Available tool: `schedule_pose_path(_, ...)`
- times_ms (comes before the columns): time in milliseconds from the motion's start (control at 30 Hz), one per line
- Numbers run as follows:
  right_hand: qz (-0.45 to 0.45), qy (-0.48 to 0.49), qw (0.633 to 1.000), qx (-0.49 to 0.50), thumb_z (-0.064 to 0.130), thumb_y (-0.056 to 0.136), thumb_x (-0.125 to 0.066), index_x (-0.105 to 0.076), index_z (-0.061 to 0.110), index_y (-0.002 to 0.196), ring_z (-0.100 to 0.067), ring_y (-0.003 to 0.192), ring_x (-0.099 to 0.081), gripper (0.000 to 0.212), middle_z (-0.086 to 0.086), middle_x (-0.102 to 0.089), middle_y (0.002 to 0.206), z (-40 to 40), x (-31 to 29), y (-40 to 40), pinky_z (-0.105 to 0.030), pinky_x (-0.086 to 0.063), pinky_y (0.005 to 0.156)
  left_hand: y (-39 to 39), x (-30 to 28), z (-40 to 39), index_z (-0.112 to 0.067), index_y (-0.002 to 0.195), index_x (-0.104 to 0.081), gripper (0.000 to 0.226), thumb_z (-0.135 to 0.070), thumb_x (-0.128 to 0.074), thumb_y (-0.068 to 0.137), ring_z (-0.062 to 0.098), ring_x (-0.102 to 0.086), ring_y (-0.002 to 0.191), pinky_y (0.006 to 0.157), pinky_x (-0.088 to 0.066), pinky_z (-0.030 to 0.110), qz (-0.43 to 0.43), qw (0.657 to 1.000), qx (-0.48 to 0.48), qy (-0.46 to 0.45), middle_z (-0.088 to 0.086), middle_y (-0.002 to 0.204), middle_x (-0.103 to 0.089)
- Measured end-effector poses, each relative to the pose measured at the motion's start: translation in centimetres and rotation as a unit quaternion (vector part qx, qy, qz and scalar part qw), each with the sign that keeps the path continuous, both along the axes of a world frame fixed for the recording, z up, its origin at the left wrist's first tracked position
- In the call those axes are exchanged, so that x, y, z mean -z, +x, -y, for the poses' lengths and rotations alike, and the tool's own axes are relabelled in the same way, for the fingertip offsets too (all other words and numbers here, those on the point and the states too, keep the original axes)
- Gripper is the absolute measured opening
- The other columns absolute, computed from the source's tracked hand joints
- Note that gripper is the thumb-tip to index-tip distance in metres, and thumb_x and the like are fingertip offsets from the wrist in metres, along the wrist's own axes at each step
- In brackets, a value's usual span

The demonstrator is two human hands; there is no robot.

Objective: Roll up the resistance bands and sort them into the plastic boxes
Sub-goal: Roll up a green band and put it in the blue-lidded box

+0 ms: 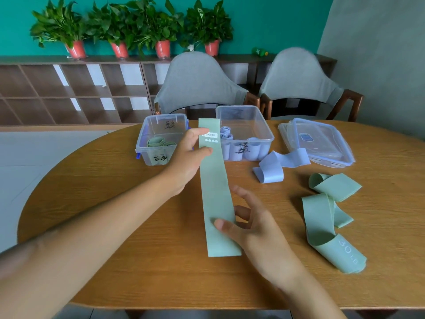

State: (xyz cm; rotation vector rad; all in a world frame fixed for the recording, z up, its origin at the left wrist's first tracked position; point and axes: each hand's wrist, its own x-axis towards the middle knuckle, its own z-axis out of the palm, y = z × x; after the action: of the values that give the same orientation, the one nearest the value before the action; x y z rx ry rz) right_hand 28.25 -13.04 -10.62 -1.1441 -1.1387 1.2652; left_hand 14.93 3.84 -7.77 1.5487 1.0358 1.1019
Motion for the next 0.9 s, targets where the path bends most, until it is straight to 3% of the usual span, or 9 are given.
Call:
schedule_pose_path(100, 0.032, -0.015, 0.999, 0.008, 0.003, 0.088, -0.073, -0.050, 0.035, 0.134, -0.025, 0.094, -0.074, 0.061, -0.003, -0.076, 0.103, 0.0, 0.3, 0.1, -0.035, -0.060, 0.079, 0.1, 0.7, -0.8, -0.026, 0.140, -0.049, 0.052, -0.011, -0.063, 0.092, 0.013, -0.055, 0.124, 0.105, -0.048, 0.037, -0.062, 0.998, 0.001, -0.008, -0.005, 0.141, -0.054)
schedule_pose_path(233, 0.097, -0.059, 0.994, 0.005, 0.004, 0.090, -0.071, -0.049, 0.029, 0.137, -0.020, 0.083, -0.075, 0.057, -0.004, -0.074, 0.098, 0.2, 0.5, 0.1, -0.031, -0.061, 0.074, 0.4, 1.7, -1.1, -0.024, 0.146, -0.043, 0.054, -0.014, -0.062, 0.096, 0.019, -0.056, 0.123, 0.101, -0.050, 0.040, -0.092, 0.995, -0.012, -0.045, -0.001, 0.143, -0.050)
schedule_pose_path(333, 0.212, -0.065, 0.975, -0.008, 0.019, 0.097, -0.064, -0.049, 0.030, 0.135, -0.016, 0.055, -0.069, 0.043, -0.008, -0.070, 0.082, 0.6, 0.4, 0.2, -0.023, -0.055, 0.056, 0.6, 2.2, -1.1, -0.020, 0.147, -0.041, 0.053, -0.013, -0.060, 0.098, 0.008, -0.062, 0.102, 0.073, -0.051, 0.022, -0.098, 0.993, -0.015, -0.065, 0.001, 0.135, -0.056)
schedule_pose_path(400, 0.271, -0.052, 0.961, -0.002, 0.028, 0.098, -0.061, -0.050, 0.032, 0.133, -0.008, 0.046, -0.059, 0.037, -0.005, -0.069, 0.072, 0.7, 0.4, 0.4, -0.018, -0.047, 0.050, 0.4, 2.6, -1.1, -0.019, 0.147, -0.040, 0.052, -0.013, -0.059, 0.099, 0.002, -0.061, 0.092, 0.064, -0.048, 0.015, -0.112, 0.991, -0.016, -0.071, 0.000, 0.130, -0.056)
schedule_pose_path(500, 0.362, -0.033, 0.932, -0.007, 0.043, 0.097, -0.060, -0.052, 0.035, 0.131, -0.005, 0.053, -0.059, 0.035, 0.001, -0.068, 0.070, 0.7, 0.5, 0.6, -0.019, -0.049, 0.058, -0.2, 3.1, -1.0, -0.020, 0.148, -0.042, 0.054, -0.014, -0.061, 0.098, -0.002, -0.058, 0.092, 0.065, -0.045, 0.008, -0.159, 0.986, -0.004, -0.049, -0.001, 0.131, -0.056)
schedule_pose_path(600, 0.419, -0.034, 0.907, -0.016, 0.054, 0.096, -0.054, -0.051, 0.039, 0.130, -0.006, 0.068, -0.060, 0.038, 0.011, -0.067, 0.084, 0.9, 0.6, 0.8, -0.028, -0.057, 0.071, -1.1, 3.4, -0.7, -0.019, 0.144, -0.048, 0.049, -0.013, -0.060, 0.097, 0.009, -0.060, 0.092, 0.068, -0.045, 0.009, -0.209, 0.978, -0.004, -0.021, 0.010, 0.124, -0.063)
schedule_pose_path(667, 0.431, -0.025, 0.902, -0.018, 0.052, 0.097, -0.052, -0.051, 0.038, 0.127, -0.010, 0.070, -0.063, 0.033, 0.012, -0.063, 0.076, 1.1, 0.6, 0.9, -0.034, -0.058, 0.074, -1.7, 3.5, -0.2, -0.020, 0.144, -0.048, 0.048, -0.016, -0.060, 0.097, 0.011, -0.058, 0.093, 0.070, -0.044, 0.014, -0.220, 0.975, -0.008, -0.017, 0.011, 0.121, -0.063)
schedule_pose_path(767, 0.448, -0.003, 0.894, 0.002, 0.048, 0.098, -0.052, -0.045, 0.041, 0.123, -0.017, 0.075, -0.068, 0.027, 0.009, -0.065, 0.073, 1.4, 0.7, 0.7, -0.043, -0.057, 0.074, -2.5, 3.8, 0.9, -0.020, 0.141, -0.051, 0.044, -0.018, -0.060, 0.098, 0.011, -0.055, 0.111, 0.071, -0.040, 0.011, -0.230, 0.973, -0.035, -0.006, 0.004, 0.123, -0.056)
schedule_pose_path(900, 0.450, 0.009, 0.893, 0.013, 0.044, 0.097, -0.053, -0.038, 0.043, 0.127, -0.012, 0.071, -0.066, 0.033, 0.008, -0.066, 0.068, 1.6, 0.6, 0.8, -0.042, -0.056, 0.072, -3.7, 4.9, 3.6, -0.018, 0.131, -0.059, 0.033, -0.013, -0.059, 0.098, 0.009, -0.052, 0.123, 0.083, -0.042, 0.010, -0.231, 0.971, -0.049, 0.032, -0.004, 0.132, -0.056)
